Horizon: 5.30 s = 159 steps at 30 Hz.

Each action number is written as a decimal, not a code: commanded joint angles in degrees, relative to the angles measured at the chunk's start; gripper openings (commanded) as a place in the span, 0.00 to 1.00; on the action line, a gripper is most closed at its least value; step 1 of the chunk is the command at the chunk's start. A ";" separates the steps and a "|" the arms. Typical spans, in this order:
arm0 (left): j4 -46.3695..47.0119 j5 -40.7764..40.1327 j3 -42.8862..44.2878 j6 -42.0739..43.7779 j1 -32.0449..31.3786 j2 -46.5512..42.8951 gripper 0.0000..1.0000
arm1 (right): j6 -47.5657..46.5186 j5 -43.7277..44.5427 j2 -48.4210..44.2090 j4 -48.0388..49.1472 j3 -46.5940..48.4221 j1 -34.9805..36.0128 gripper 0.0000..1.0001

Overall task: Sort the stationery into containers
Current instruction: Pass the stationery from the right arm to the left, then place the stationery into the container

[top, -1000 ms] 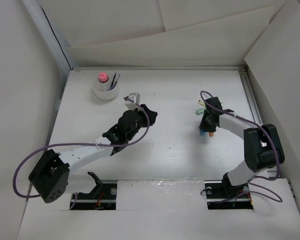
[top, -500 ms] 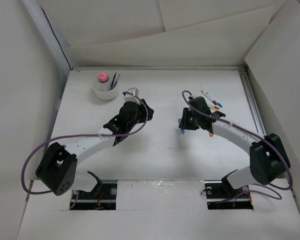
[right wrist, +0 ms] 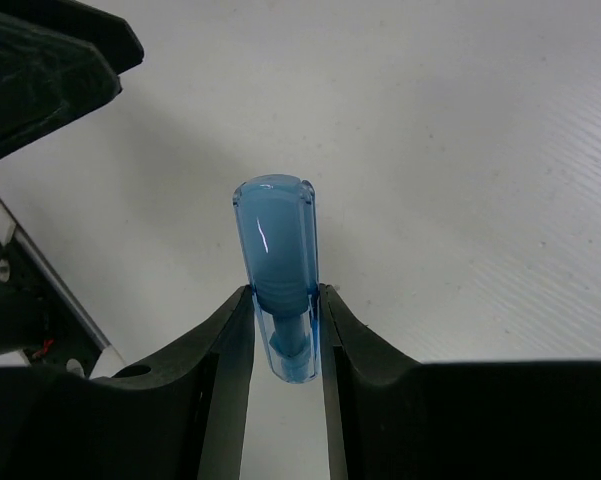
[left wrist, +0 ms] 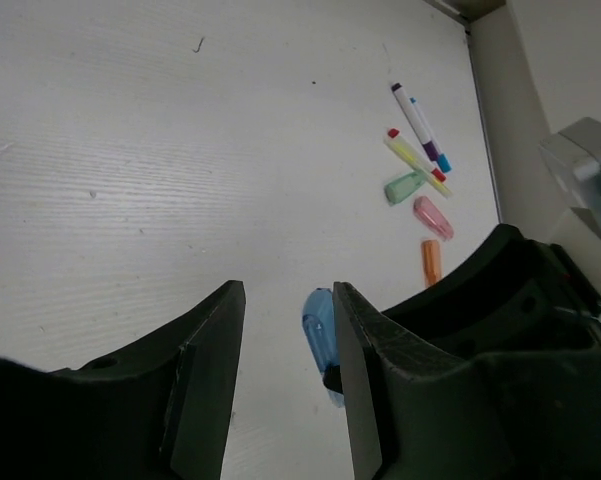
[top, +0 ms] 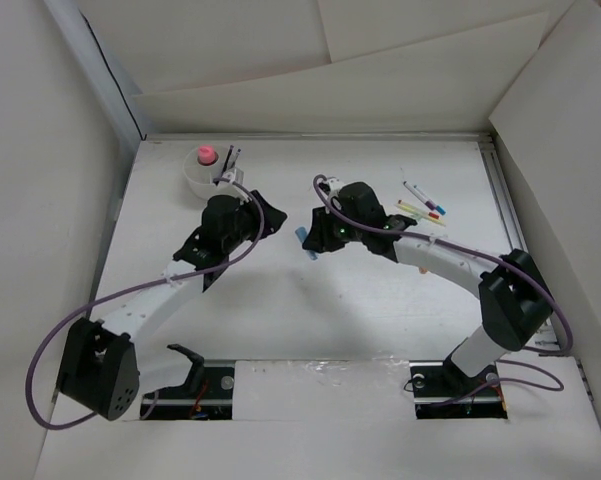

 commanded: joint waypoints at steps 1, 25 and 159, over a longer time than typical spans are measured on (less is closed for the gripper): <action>-2.39 3.06 -1.26 -1.71 -0.04 -5.13 0.37 | -1.20 -4.83 -1.94 6.86 -0.45 1.86 0.17; -5.39 11.42 -1.43 -0.39 -0.04 -1.09 0.42 | -1.19 -8.18 -0.27 8.71 -0.55 4.24 0.17; 14.29 -23.82 14.23 -4.61 9.12 12.80 0.17 | 15.50 43.06 -25.31 -5.96 -20.32 -15.96 0.40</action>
